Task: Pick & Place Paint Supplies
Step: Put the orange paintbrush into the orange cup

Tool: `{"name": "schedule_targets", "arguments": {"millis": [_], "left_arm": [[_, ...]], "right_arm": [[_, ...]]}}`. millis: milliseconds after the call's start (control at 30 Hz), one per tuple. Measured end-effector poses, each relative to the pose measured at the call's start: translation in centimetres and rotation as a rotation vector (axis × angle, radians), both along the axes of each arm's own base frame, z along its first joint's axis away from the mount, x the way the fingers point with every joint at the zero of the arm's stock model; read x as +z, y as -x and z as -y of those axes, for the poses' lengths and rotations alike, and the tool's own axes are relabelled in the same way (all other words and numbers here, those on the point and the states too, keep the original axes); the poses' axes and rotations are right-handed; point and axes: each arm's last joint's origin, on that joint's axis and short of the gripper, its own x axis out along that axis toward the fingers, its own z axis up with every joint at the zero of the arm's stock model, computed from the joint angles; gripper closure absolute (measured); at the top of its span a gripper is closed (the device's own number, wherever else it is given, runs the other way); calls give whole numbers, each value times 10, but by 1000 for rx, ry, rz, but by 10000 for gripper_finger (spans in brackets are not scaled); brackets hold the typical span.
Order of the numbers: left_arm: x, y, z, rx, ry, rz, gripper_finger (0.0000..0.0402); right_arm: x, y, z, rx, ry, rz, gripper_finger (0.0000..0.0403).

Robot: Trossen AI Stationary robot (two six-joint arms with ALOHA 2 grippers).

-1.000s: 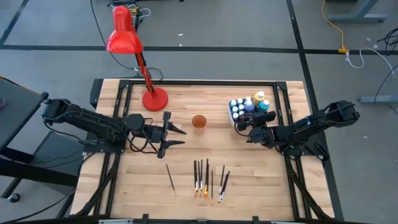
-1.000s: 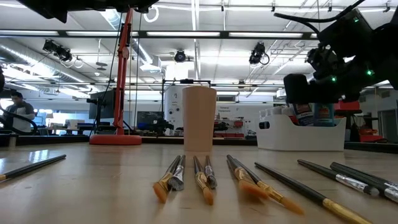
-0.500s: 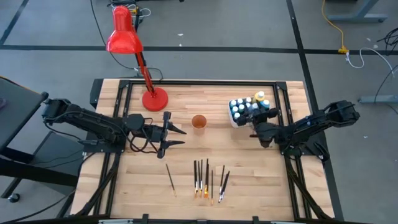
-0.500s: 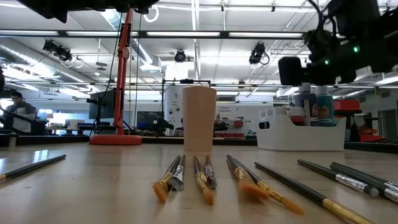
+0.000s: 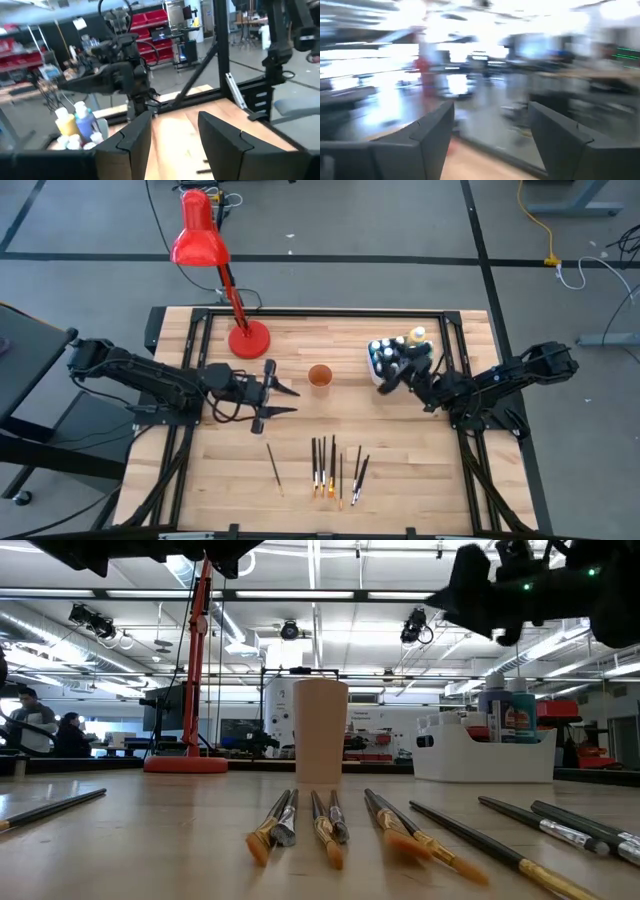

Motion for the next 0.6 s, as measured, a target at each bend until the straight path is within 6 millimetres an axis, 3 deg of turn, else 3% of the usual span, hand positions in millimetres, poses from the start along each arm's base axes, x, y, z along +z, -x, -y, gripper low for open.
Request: {"name": "schedule_targets", "arguments": {"millis": [300, 433, 600], "left_arm": [[-20, 3, 6, -217, 16, -215, 230], [-35, 10, 13, -391, 11, -376, 230], [-52, 20, 27, -502, -9, -454, 230]], "right_arm": [[-13, -12, -22, 792, 159, -98, 158], [-13, -12, -25, 908, 123, -86, 159], [-14, -12, -24, 899, 68, -69, 159]]}}
